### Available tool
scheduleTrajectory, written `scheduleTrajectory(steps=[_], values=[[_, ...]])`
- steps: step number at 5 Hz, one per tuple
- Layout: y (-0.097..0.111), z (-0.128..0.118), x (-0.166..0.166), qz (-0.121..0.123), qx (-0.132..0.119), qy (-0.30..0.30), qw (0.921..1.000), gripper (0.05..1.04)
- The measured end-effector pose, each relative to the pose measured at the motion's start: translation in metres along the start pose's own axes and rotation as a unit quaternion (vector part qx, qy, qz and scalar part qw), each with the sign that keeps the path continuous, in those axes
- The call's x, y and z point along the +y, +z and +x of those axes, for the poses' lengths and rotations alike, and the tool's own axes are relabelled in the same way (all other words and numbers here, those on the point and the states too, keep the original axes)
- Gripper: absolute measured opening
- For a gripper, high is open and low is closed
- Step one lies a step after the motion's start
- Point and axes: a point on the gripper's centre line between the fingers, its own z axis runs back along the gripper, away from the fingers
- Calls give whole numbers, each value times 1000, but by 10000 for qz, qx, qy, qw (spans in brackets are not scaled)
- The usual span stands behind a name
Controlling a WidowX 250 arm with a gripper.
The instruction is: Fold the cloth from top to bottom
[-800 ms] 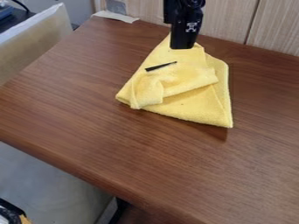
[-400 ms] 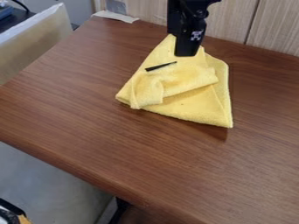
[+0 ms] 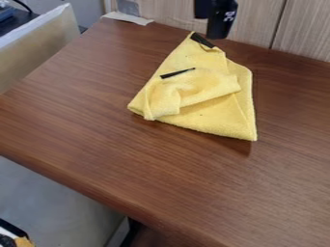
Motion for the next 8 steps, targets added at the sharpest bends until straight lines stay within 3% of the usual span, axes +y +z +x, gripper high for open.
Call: scheduleTrajectory(steps=[3,4,6,7,8], values=[[-47,27,47,-134,13,-247,9996,1000],[-63,22,51,-274,159,-260,9992,956],[-75,15,45,-204,385,-324,9985,391],[-74,13,42,-178,412,-314,9985,193],[-74,13,41,-168,433,-311,9984,87]])
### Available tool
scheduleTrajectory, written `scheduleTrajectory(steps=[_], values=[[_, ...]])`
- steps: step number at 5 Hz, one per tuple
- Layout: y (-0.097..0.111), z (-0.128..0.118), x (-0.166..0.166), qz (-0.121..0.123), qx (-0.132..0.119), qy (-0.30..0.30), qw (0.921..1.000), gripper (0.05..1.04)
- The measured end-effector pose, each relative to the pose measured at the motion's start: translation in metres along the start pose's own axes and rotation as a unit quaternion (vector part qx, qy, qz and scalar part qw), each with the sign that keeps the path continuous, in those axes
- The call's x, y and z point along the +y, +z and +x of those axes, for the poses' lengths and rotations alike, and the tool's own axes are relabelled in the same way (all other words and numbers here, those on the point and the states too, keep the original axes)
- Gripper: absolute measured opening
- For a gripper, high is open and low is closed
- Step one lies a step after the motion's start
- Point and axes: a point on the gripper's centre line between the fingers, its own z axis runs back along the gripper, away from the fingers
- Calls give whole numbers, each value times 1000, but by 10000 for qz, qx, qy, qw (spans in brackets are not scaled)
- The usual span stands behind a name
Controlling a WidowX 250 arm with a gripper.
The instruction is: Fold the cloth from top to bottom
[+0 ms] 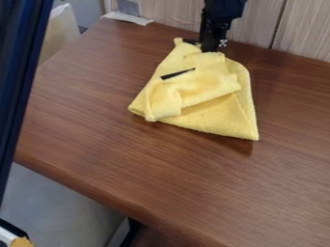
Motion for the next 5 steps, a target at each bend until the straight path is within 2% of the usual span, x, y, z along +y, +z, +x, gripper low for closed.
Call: scheduleTrajectory(steps=[2,3,4,5], values=[[9,-2,5,-28,-94,187,9998,64],[38,-8,10,242,-310,354,9986,63],[69,-18,-2,478,-577,405,9964,63],[92,-26,-33,585,-749,309,9950,63]])
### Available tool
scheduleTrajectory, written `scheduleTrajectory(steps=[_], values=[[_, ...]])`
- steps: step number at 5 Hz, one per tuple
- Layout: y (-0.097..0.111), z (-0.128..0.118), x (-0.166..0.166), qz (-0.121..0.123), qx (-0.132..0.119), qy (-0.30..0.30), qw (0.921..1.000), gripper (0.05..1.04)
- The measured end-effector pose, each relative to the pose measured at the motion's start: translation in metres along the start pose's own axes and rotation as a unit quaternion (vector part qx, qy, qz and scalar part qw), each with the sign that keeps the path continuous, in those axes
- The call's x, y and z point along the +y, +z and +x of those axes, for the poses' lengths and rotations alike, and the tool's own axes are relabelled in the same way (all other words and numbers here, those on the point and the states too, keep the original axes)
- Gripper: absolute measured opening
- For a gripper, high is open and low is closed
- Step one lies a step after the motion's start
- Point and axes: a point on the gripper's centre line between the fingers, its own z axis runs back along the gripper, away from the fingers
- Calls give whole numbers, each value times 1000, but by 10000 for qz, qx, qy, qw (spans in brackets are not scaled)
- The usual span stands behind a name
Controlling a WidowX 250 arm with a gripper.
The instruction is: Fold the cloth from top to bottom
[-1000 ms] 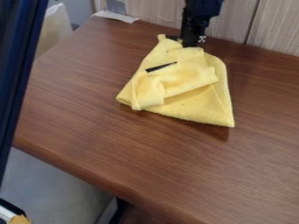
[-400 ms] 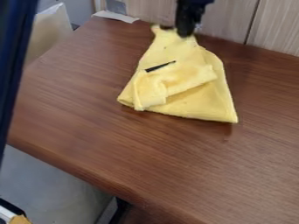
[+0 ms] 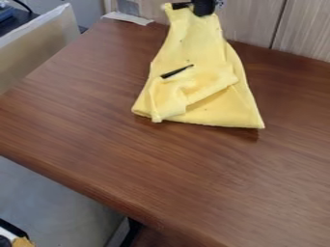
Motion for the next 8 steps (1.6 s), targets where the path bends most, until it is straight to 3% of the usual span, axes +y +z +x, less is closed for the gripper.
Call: scheduleTrajectory(steps=[1,2,4,5,6,8], values=[[22,-12,-33,141,-169,-230,9995,63],[24,-25,-65,94,-273,-506,9983,63],[-15,-44,-97,-109,75,-893,9959,63],[-33,-47,-108,-193,-52,-984,9950,86],[-38,-48,-106,-132,17,-1003,9949,246],[-35,-43,-106,-169,102,-1006,9947,823]])
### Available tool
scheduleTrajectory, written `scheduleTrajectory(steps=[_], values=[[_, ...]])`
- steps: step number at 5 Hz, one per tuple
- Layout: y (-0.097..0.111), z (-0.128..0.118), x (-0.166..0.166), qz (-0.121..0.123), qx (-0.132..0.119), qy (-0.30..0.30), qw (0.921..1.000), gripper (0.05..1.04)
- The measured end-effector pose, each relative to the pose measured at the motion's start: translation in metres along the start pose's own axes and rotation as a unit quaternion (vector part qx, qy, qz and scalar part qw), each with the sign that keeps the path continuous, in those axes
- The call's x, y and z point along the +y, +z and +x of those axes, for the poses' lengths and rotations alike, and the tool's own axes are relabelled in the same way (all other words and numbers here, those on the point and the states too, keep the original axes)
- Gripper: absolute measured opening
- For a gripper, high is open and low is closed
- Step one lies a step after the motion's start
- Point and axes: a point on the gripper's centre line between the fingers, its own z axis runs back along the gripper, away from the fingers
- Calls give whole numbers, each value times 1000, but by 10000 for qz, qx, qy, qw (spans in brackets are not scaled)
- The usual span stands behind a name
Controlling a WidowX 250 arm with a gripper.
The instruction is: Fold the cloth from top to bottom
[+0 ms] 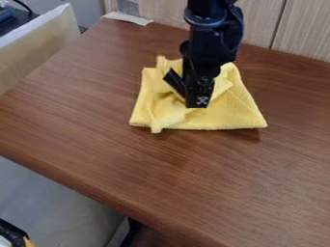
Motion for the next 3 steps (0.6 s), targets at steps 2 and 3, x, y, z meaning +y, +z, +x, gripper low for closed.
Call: scheduleTrajectory(steps=[2,3], values=[[25,2,8,247,90,64,9996,1007],[46,3,13,370,-1,112,9993,1001]])
